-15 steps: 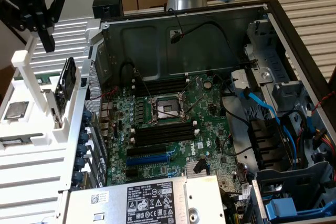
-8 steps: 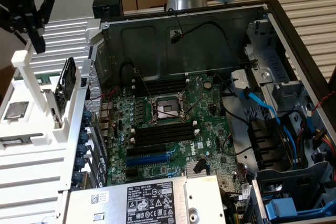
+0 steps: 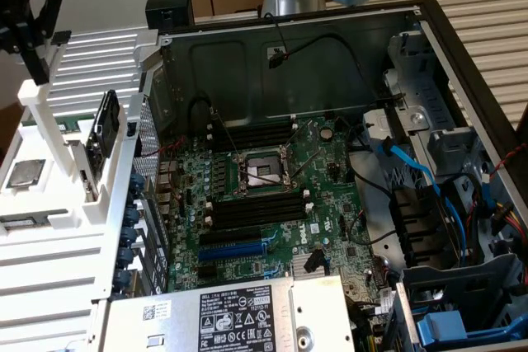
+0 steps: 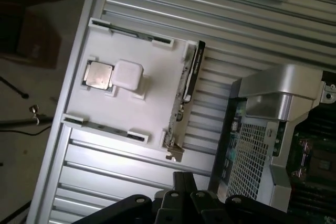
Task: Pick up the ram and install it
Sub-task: 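Reach for the ram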
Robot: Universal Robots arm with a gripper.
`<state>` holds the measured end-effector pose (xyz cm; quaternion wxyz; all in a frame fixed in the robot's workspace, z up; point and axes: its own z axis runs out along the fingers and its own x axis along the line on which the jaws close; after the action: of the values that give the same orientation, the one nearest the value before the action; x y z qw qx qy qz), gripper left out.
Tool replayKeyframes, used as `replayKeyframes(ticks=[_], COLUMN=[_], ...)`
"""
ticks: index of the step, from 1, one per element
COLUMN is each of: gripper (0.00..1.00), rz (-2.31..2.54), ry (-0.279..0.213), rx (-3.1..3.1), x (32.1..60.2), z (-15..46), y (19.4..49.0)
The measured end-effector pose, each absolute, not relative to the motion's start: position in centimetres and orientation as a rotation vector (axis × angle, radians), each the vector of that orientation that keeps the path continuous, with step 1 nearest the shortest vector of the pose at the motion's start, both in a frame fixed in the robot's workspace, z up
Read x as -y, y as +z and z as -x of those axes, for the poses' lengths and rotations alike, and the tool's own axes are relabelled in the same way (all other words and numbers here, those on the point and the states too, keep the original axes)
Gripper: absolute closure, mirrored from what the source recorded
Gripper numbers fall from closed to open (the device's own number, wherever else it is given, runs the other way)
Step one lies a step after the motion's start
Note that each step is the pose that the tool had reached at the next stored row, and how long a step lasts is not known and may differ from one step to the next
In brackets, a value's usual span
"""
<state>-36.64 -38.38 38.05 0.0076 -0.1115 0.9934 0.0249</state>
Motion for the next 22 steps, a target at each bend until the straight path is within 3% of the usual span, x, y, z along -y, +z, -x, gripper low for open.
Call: replayKeyframes(ticks=[22], gripper=[0.9], rz=[0.441], ry=[0.079], rx=[-3.095], x=[35.2], z=[43.3], y=[37.1])
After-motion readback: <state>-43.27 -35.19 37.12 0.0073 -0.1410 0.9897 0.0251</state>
